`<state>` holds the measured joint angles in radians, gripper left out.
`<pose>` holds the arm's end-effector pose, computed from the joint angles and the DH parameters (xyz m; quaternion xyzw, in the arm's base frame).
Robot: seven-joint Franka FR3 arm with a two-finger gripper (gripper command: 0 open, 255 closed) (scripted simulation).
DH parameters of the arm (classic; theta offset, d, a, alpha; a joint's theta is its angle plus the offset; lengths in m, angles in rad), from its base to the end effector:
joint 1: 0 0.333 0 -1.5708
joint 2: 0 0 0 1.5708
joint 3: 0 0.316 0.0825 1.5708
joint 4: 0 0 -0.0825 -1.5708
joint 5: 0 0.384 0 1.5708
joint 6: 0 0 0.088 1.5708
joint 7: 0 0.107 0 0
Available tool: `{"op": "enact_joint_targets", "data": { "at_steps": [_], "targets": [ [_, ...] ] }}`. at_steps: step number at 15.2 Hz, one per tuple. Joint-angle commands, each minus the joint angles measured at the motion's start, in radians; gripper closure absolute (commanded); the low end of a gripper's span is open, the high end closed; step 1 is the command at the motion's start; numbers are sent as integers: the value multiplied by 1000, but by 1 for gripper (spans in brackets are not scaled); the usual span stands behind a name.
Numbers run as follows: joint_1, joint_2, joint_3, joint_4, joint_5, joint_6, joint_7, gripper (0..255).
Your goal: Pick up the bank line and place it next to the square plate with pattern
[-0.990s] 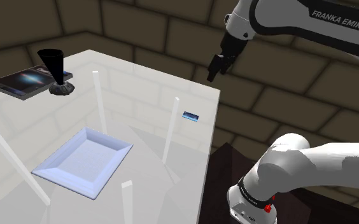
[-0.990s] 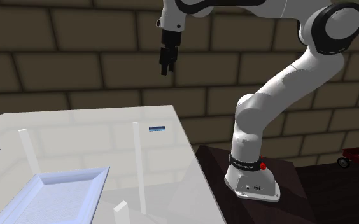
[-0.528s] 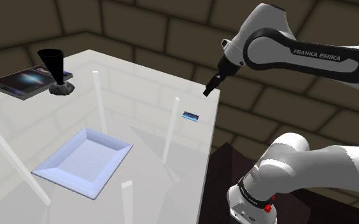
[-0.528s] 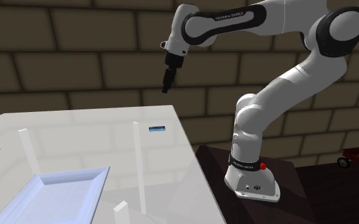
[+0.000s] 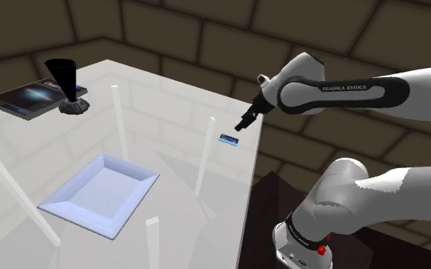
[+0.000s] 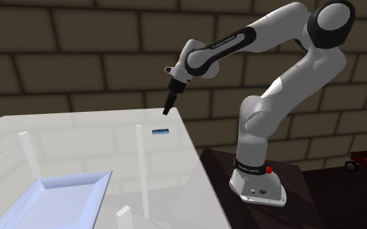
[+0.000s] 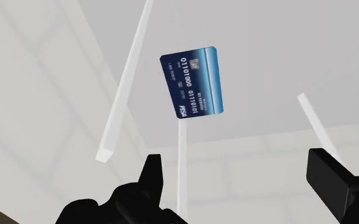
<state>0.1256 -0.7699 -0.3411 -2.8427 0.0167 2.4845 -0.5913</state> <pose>0.3367 -0.0652 0.4292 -0.9542 -0.1986 -0.2185 0.0479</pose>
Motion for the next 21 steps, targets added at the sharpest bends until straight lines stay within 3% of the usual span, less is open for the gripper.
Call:
{"op": "enact_joint_targets", "data": {
  "at_steps": [1,3,5,6,10,12,13,21],
  "targets": [
    [59,61,-89,-29,28,128,-106,0],
    [158,133,-207,-39,78,248,-227,0],
    [310,200,-367,-33,150,360,-368,0],
    [319,202,-377,-33,149,364,-372,0],
    [436,264,-461,-22,203,439,-411,0],
    [507,293,-515,-14,234,475,-434,0],
    [570,314,-563,-7,260,503,-454,0],
    [570,313,-564,-7,258,503,-453,0]
  ]
}}
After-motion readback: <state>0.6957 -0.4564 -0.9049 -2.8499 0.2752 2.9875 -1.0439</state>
